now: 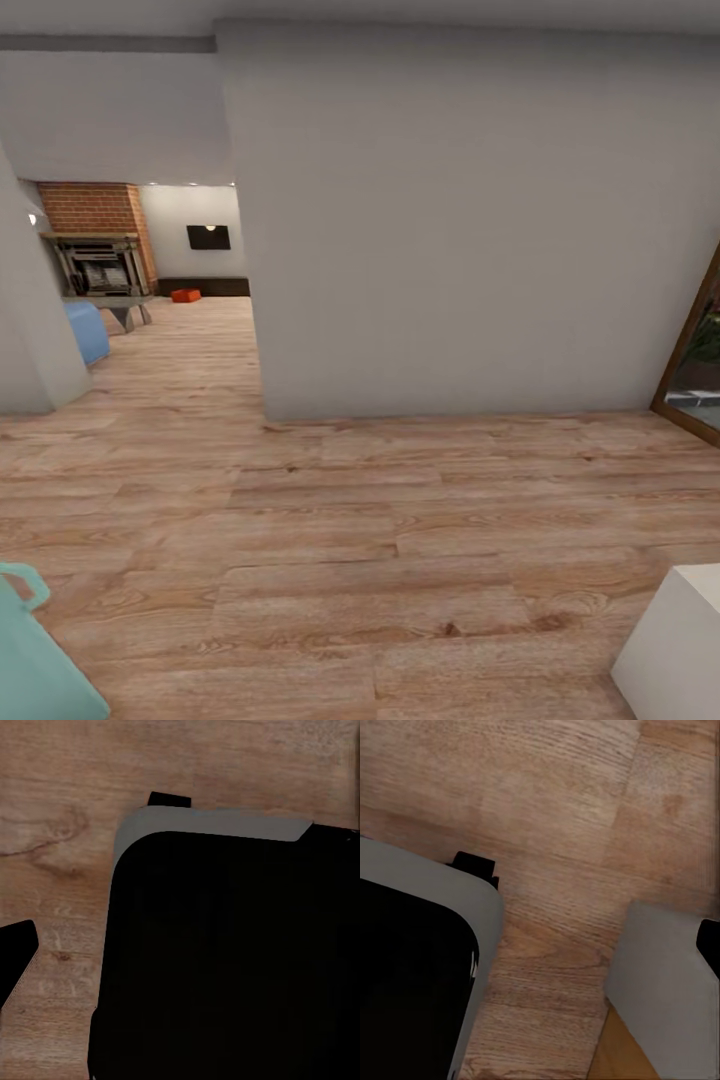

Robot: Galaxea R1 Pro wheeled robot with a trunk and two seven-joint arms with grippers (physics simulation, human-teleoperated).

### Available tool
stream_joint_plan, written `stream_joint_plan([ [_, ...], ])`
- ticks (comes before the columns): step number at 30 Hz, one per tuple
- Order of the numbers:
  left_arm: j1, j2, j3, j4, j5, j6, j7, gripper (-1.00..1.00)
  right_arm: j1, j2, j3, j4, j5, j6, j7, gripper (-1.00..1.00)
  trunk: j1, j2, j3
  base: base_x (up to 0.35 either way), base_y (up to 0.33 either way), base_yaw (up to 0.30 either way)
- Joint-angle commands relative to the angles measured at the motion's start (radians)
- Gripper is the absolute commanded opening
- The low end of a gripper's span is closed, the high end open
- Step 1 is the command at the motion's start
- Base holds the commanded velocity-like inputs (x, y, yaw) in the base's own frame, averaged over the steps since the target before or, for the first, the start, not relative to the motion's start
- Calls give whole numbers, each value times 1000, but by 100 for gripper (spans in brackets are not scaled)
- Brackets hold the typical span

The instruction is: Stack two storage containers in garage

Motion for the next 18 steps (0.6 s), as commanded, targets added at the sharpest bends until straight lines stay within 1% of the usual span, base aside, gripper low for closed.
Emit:
stream_joint_plan([
  [1,0,0,1,0,7,-1,1,100,-1,1,8,3,-7,-5,-1,100,1,0,-1,323,0,0],
  [18,0,0,1,0,7,-1,1,100,-1,1,8,3,-7,-5,-2,100,1,0,-1,323,0,0],
])
